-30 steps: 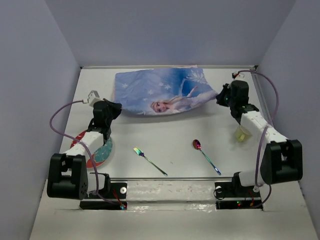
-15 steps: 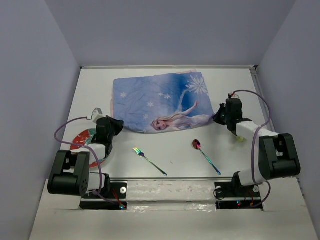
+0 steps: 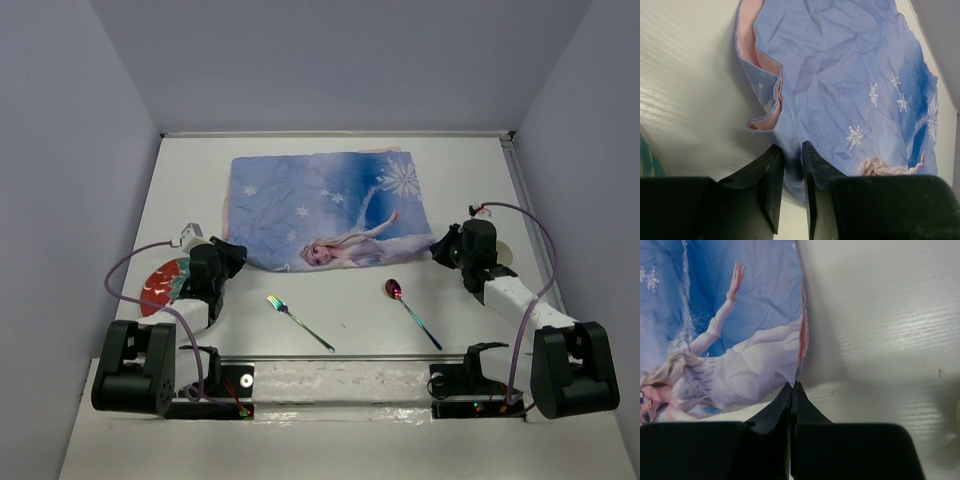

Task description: Set the dinner table for one person

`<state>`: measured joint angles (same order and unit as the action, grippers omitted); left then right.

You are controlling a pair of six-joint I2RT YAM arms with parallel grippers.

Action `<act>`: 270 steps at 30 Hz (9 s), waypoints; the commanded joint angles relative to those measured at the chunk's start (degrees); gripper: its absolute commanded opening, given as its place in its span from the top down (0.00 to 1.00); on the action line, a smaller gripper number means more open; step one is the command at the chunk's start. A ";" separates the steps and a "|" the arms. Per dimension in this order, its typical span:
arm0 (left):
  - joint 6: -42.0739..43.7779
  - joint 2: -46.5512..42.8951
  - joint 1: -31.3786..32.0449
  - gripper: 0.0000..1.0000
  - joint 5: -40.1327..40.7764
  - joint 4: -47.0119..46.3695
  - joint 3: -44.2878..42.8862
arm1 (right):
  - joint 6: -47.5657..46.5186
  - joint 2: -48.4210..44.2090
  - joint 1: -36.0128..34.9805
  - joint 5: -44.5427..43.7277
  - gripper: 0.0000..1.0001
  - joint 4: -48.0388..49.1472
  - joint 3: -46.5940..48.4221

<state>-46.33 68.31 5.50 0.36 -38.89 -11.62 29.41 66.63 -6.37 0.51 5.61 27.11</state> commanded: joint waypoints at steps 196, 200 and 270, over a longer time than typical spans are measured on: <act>31.21 -43.88 16.92 0.01 12.38 33.88 -29.43 | 21.85 42.19 -17.53 14.34 0.49 24.20 32.39; 31.12 -43.79 16.74 0.01 11.60 33.80 -29.60 | 17.18 38.76 -17.53 10.66 0.29 16.74 31.69; 30.59 -43.97 20.70 0.01 7.20 32.65 -29.34 | -33.36 41.61 -8.66 -5.70 1.00 -16.15 72.71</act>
<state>-16.38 23.86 26.85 8.36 -3.60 -40.82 2.85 103.24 -15.25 -9.69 -13.34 89.95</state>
